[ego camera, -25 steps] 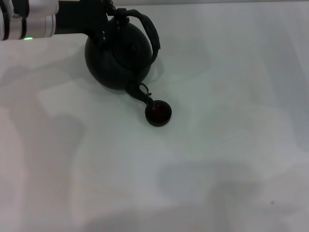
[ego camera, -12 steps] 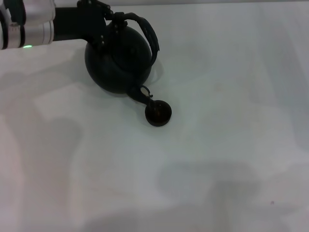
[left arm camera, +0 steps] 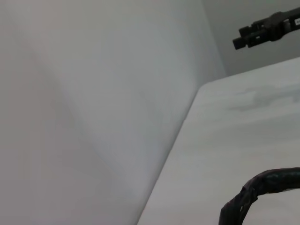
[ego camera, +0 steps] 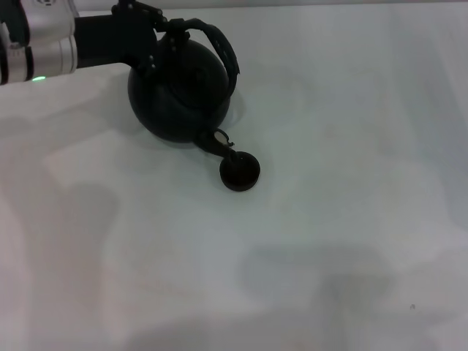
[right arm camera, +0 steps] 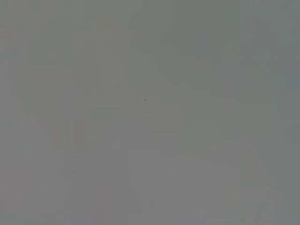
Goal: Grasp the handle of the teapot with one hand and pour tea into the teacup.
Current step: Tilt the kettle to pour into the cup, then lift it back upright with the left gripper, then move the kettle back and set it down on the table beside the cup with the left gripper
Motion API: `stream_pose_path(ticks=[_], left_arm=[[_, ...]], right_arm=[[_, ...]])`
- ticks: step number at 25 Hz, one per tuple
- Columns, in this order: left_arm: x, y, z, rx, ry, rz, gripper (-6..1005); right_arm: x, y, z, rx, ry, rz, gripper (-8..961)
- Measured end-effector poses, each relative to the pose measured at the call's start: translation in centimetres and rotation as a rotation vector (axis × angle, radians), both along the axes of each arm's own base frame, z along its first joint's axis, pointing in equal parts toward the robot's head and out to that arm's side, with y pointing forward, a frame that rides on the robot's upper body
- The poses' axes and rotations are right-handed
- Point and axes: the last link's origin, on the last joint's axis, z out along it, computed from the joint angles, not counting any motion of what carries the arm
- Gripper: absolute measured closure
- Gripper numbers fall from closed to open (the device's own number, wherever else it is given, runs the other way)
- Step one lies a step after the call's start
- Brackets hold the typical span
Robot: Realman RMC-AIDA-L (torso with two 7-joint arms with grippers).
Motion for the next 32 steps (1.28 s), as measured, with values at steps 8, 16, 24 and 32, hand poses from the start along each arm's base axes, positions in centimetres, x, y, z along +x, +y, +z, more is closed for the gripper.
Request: stream_pose_path(ticks=[8,16,24,32], left_arm=[[-1.1,-0.6,0.4,0.032,-0.049,0.037,881],[-2.2,-2.0,1.4,0.083,-0.17,0.067,882],[-3.7,-3.7,2.1,0.171,-0.336,0.122,881],[-5.2,-5.9,1.9,0.354,-0.584,0.21,880]], right_arm=[[-0.1,0.1,0.0,-0.002,-0.006,0.006,128],[-0.3,0.4,0.1,-0.005,-0.011,0.013,128],[-0.5,0.6,0.2,-0.006,-0.015,0.019,128],[-0.7,1.1,0.2,-0.012,-0.017,0.018,128]])
